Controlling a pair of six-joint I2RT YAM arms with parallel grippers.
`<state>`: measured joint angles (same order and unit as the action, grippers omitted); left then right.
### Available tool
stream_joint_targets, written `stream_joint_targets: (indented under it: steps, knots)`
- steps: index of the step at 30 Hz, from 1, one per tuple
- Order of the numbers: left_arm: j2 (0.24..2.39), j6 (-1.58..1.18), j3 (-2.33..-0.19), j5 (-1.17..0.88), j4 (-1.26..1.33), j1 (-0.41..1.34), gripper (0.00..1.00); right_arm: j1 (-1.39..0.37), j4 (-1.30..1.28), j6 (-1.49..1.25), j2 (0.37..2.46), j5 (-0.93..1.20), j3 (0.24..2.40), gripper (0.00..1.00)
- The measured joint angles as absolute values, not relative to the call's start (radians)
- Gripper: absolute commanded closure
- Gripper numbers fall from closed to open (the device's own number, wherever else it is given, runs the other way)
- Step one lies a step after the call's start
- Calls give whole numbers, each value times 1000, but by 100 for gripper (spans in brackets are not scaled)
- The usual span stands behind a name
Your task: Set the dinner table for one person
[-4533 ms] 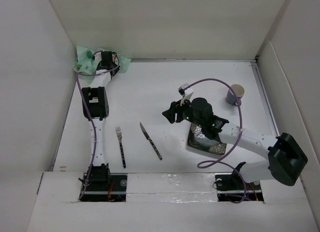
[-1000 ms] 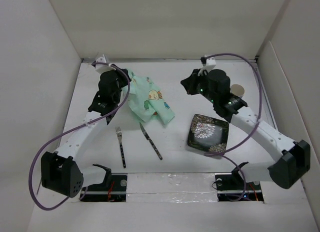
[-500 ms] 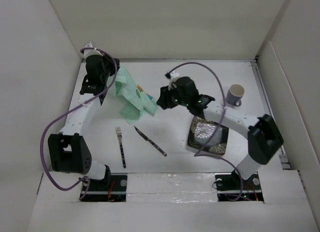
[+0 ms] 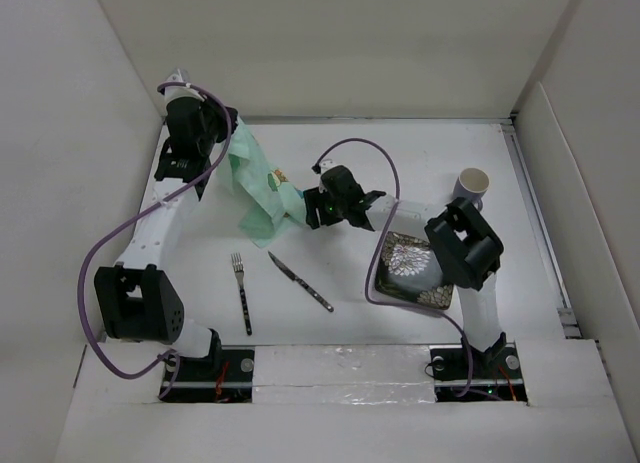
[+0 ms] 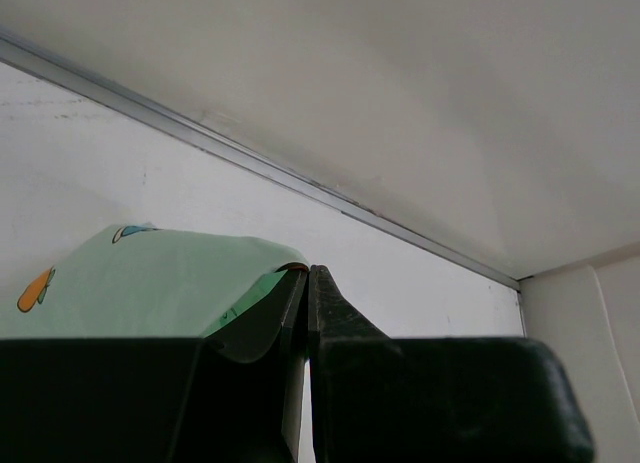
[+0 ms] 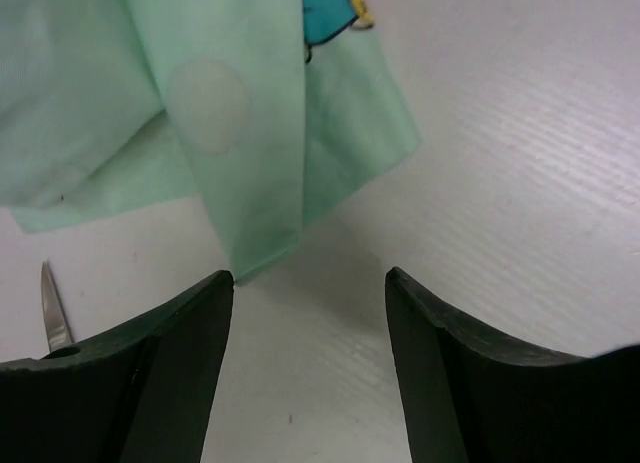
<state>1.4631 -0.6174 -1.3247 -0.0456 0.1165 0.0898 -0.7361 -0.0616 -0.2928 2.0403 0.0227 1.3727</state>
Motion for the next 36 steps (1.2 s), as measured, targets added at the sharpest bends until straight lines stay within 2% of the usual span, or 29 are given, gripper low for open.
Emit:
stream_joint_targets:
  steps: [5, 9, 10, 11, 13, 18, 25, 31, 36]
  knots:
    - [1461, -614, -1314, -45, 110, 90, 100, -729, -35, -295, 2082, 45, 1444, 35]
    - [1461, -610, -1309, -43, 107, 90, 100, -735, -33, -295, 2151, 75, 1511, 51]
    - [1461, -610, -1308, -41, 106, 90, 100, -737, -35, -295, 2162, 81, 1517, 73]
    - [1461, -610, -1307, -40, 106, 90, 100, -739, -38, -294, 2168, 84, 1517, 85]
    - [1462, -609, -1307, -38, 105, 90, 100, -740, -56, -301, 2172, 87, 1517, 100]
    - [1478, -603, -1330, -40, 87, 90, 100, -734, -69, -307, 2117, 62, 1497, 100]
    - [1499, -571, -1470, -54, 34, 76, 100, -679, -111, -274, 1708, -20, 1473, 100]
    - [1375, -564, -1457, -101, 4, -20, 100, -631, -119, -241, 1409, -56, 1575, 100]
    - [1196, -529, -1379, -81, -9, -30, 100, -555, -131, -231, 1322, -49, 1629, 100]
